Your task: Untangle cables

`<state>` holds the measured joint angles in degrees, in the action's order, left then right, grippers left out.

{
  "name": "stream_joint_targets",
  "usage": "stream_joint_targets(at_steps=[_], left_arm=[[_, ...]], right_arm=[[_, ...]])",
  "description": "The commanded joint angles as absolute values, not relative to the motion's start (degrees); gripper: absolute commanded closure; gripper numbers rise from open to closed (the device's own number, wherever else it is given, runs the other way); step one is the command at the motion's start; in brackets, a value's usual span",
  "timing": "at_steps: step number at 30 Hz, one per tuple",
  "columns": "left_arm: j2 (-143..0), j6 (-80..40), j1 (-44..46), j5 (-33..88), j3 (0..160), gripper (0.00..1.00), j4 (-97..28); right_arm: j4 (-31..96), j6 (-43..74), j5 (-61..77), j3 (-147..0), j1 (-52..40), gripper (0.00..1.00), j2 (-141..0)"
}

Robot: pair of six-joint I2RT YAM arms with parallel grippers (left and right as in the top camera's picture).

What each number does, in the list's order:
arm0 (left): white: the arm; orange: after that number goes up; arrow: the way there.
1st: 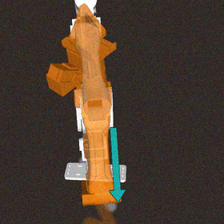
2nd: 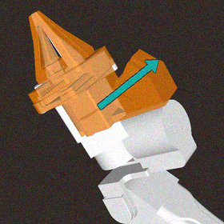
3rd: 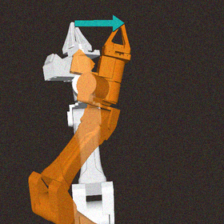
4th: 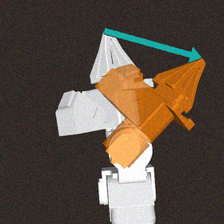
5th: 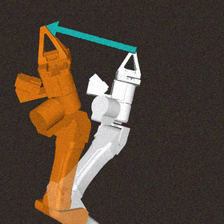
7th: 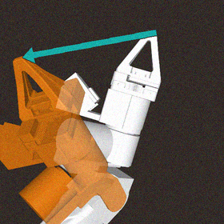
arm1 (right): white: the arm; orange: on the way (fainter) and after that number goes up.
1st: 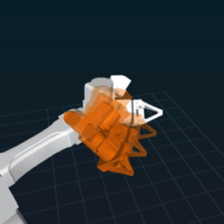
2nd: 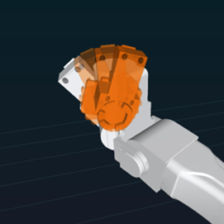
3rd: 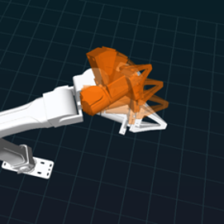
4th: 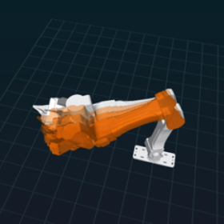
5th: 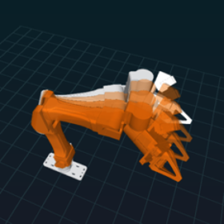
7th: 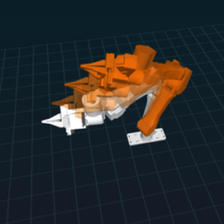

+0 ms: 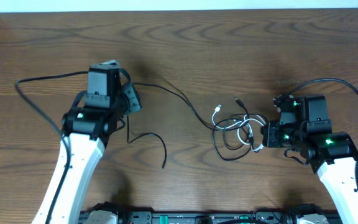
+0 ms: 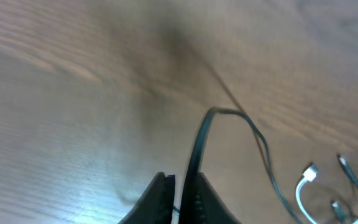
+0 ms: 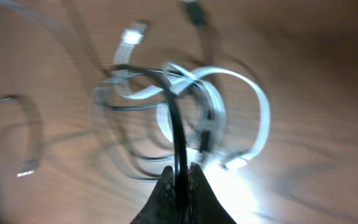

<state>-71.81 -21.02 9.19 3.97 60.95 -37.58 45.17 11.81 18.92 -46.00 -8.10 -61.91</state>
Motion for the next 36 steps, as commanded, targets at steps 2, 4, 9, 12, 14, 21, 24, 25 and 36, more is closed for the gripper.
stream_joint_targets(at_steps=[2, 4, 9, 12, 14, 21, 24, 25, 36], left_arm=[[-76.7, -20.6, 9.0, 12.8, 62.1, 0.40, -38.5], [-78.8, -20.6, 9.0, 19.4, 62.1, 0.24, -38.3], [-83.9, -13.1, 13.9, 38.5, 62.1, 0.19, -34.9], [-87.4, -10.1, 19.2, 43.5, 62.1, 0.19, -32.3], [-89.8, -9.6, 22.7, 43.5, 62.1, 0.17, -30.9], [-92.5, -8.6, 32.2, 34.9, 62.1, 0.17, -26.6], [-92.5, -8.6, 34.3, 28.6, 62.1, 0.29, -26.6], [-92.5, -8.6, 34.7, 27.7, 62.1, 0.33, -26.6], [-91.4, -8.6, 34.7, 7.1, 62.1, 0.92, -30.0]], right_arm=[[42.0, 8.0, 32.0, -46.5, -7.9, 0.99, -61.6], [40.7, 8.0, 36.0, -46.5, -7.9, 0.99, -61.6], [38.9, 6.0, 45.8, -46.5, -7.9, 0.99, -61.6], [37.5, 6.1, 49.6, -46.5, -7.9, 0.99, -61.6], [36.6, 6.2, 50.3, -46.5, -7.9, 0.99, -61.6], [36.6, 7.2, 51.6, -46.5, -7.9, 0.99, -61.6], [36.5, 7.2, 53.2, -46.5, -7.9, 0.99, -61.6], [36.4, 7.2, 53.7, -46.5, -7.9, 0.99, -61.6], [37.0, 8.2, 46.0, -46.5, -7.9, 0.99, -61.6]])
